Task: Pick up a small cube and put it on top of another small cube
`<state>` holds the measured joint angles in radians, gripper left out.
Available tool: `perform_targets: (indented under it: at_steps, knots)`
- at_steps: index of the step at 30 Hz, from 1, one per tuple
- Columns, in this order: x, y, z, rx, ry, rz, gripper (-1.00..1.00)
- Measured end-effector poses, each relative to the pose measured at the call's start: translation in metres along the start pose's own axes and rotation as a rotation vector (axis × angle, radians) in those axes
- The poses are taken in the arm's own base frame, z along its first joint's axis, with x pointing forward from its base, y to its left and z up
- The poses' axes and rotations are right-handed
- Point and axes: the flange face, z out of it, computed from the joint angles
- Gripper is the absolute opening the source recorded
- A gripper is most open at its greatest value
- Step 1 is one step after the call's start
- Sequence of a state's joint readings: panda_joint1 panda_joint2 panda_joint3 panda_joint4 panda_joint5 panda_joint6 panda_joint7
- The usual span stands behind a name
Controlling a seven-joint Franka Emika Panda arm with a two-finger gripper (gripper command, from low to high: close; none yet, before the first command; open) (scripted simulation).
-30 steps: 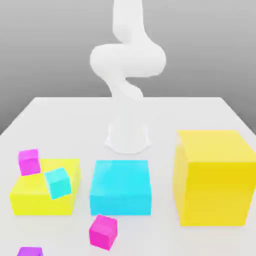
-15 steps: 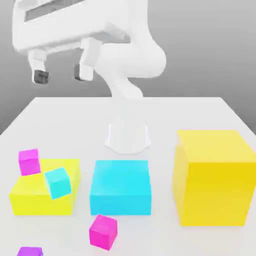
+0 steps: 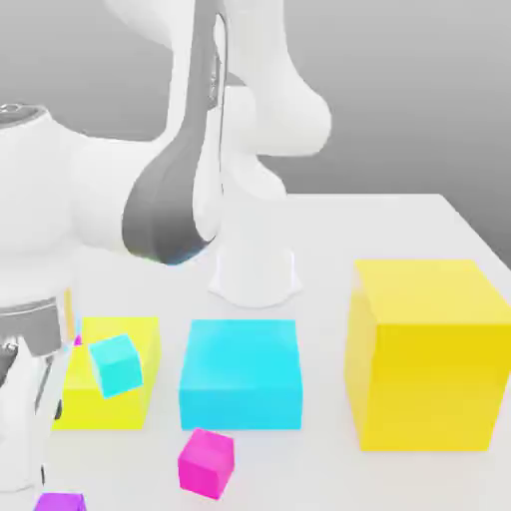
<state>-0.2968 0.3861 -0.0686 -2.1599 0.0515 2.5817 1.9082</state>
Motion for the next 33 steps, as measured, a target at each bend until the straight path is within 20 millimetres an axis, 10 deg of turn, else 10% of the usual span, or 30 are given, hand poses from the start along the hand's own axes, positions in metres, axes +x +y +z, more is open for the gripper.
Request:
perform_targets:
  at_steps: [5, 6, 12, 19, 33]
  knots:
    - [0.011, 0.001, 0.081, -0.032, 0.016, 0.071, 0.00]
    - [0.012, 0.002, 0.090, -0.033, 0.016, 0.072, -1.00]
    - [0.012, 0.002, 0.094, -0.031, 0.016, 0.073, -1.00]
    - [0.018, 0.008, 0.015, -0.035, 0.006, 0.063, -1.00]
    - [0.081, 0.105, -0.091, -0.037, -0.010, -0.046, -1.00]
